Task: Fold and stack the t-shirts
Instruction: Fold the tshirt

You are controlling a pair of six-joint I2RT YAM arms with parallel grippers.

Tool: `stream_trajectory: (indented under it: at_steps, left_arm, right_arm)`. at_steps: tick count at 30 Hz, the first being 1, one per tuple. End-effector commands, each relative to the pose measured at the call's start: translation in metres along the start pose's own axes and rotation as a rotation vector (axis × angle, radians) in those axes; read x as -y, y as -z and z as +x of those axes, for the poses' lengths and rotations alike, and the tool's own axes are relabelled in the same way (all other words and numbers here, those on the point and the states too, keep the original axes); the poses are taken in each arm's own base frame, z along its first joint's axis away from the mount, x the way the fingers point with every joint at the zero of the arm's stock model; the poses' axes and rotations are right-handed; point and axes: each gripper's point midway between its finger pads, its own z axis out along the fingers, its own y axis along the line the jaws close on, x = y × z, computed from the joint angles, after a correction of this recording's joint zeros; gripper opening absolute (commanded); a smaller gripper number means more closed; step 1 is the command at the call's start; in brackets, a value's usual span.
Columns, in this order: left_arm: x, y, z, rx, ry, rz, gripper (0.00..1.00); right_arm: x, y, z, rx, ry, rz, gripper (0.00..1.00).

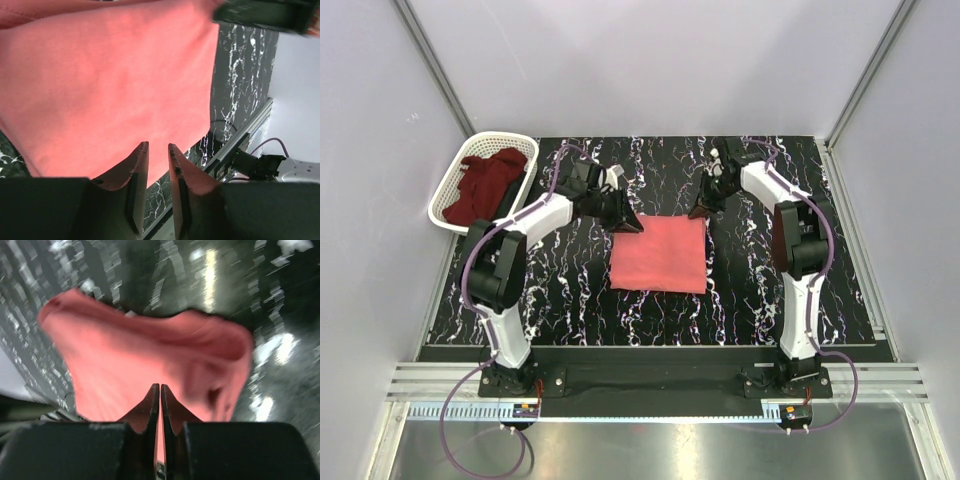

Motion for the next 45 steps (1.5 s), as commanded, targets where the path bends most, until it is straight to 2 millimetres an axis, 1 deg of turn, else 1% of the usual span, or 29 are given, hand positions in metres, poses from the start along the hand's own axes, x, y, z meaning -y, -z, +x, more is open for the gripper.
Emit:
stream_trajectory:
  at_steps: [1,3,4,6,9,10,11,13,14,16,17,18,19,20,21,22,23,24,25,27,28,30,34,37,39,40,41,43,45]
  left_arm:
    - [0.03,0.017,-0.002,0.051,-0.074,0.09,0.27]
    - [0.021,0.015,0.01,0.028,-0.073,0.076,0.27]
    - [0.012,0.013,0.021,0.009,-0.057,0.062,0.26]
    - [0.008,0.015,0.028,0.008,-0.051,0.049,0.26]
    - [0.002,0.019,0.04,0.009,-0.039,0.041,0.25]
    - [0.001,0.02,0.042,0.006,-0.038,0.041,0.25]
    - [-0.003,0.019,0.049,-0.005,-0.031,0.033,0.25]
    - [-0.007,0.02,0.053,-0.01,-0.028,0.025,0.25]
    - [-0.01,0.019,0.057,-0.016,-0.022,0.017,0.25]
    - [-0.026,0.017,0.067,-0.025,0.007,-0.014,0.25]
    - [-0.032,0.015,0.07,-0.028,0.015,-0.03,0.25]
    - [-0.04,0.013,0.076,-0.041,0.032,-0.044,0.25]
    - [-0.049,0.008,0.081,-0.066,0.058,-0.057,0.25]
    - [-0.055,0.006,0.085,-0.086,0.075,-0.076,0.25]
    - [-0.06,0.005,0.091,-0.114,0.087,-0.098,0.25]
    - [-0.065,0.004,0.095,-0.126,0.091,-0.108,0.25]
    - [-0.069,0.003,0.098,-0.126,0.091,-0.115,0.25]
    - [-0.071,0.004,0.1,-0.124,0.082,-0.123,0.25]
    - [-0.072,0.008,0.098,-0.11,0.071,-0.139,0.25]
    - [-0.072,0.014,0.097,-0.107,0.05,-0.163,0.25]
    - [-0.069,0.017,0.093,-0.092,0.035,-0.17,0.26]
    - [-0.065,0.022,0.09,-0.083,0.02,-0.175,0.27]
    - [-0.066,0.023,0.088,-0.087,0.012,-0.197,0.25]
    - [-0.041,0.027,0.079,-0.043,-0.039,-0.166,0.26]
    - [-0.02,0.025,0.072,-0.018,-0.06,-0.118,0.27]
    - [-0.006,0.02,0.078,-0.043,-0.067,-0.062,0.28]
    - [0.007,0.014,0.073,-0.028,-0.05,-0.009,0.29]
    - [0.017,-0.001,0.082,-0.075,-0.015,0.056,0.29]
    - [0.023,-0.013,0.079,-0.068,0.013,0.102,0.28]
  right_arm:
    - [0.027,-0.01,-0.024,0.04,-0.047,-0.003,0.08]
    - [0.047,-0.018,-0.025,0.026,-0.063,0.022,0.08]
    - [0.051,-0.018,-0.027,0.026,-0.059,0.033,0.07]
    - [0.06,-0.016,-0.026,0.019,-0.043,0.068,0.07]
    - [0.048,0.002,-0.029,0.032,-0.02,0.069,0.09]
    - [0.04,0.009,-0.03,0.039,-0.001,0.069,0.1]
    - [0.032,0.023,-0.032,0.064,0.02,0.086,0.17]
    - [0.02,0.04,-0.025,0.058,0.05,0.103,0.2]
    - [0.002,0.052,-0.02,0.065,0.073,0.076,0.23]
    - [-0.022,0.058,0.001,0.018,0.09,0.013,0.27]
    - [-0.046,0.063,0.017,0.003,0.133,-0.025,0.28]
    - [-0.058,0.062,0.027,-0.013,0.141,-0.05,0.29]
    - [-0.068,0.058,0.046,-0.062,0.144,-0.095,0.29]
    - [-0.083,0.06,0.06,-0.082,0.16,-0.14,0.29]
    - [-0.101,0.054,0.07,-0.093,0.172,-0.198,0.26]
    - [-0.098,0.043,0.09,-0.146,0.145,-0.224,0.23]
    - [-0.109,0.045,0.103,-0.181,0.126,-0.303,0.19]
    - [-0.116,0.039,0.1,-0.161,0.094,-0.357,0.17]
    - [-0.103,0.028,0.121,-0.223,0.043,-0.37,0.14]
    - [-0.094,0.017,0.127,-0.23,0.035,-0.38,0.12]
    - [-0.083,0.01,0.139,-0.267,0.017,-0.372,0.09]
    - [-0.071,-0.002,0.151,-0.299,0.028,-0.373,0.08]
    - [-0.03,-0.02,0.178,-0.357,-0.006,-0.302,0.05]
    - [-0.02,-0.017,0.187,-0.36,0.005,-0.269,0.04]
    - [-0.025,-0.005,0.186,-0.339,0.023,-0.27,0.04]
    - [-0.027,-0.001,0.186,-0.331,0.022,-0.269,0.05]
    - [-0.032,0.008,0.184,-0.312,0.033,-0.279,0.05]
    - [-0.036,0.015,0.18,-0.279,0.037,-0.277,0.07]
    - [-0.027,0.013,0.179,-0.265,0.016,-0.25,0.07]
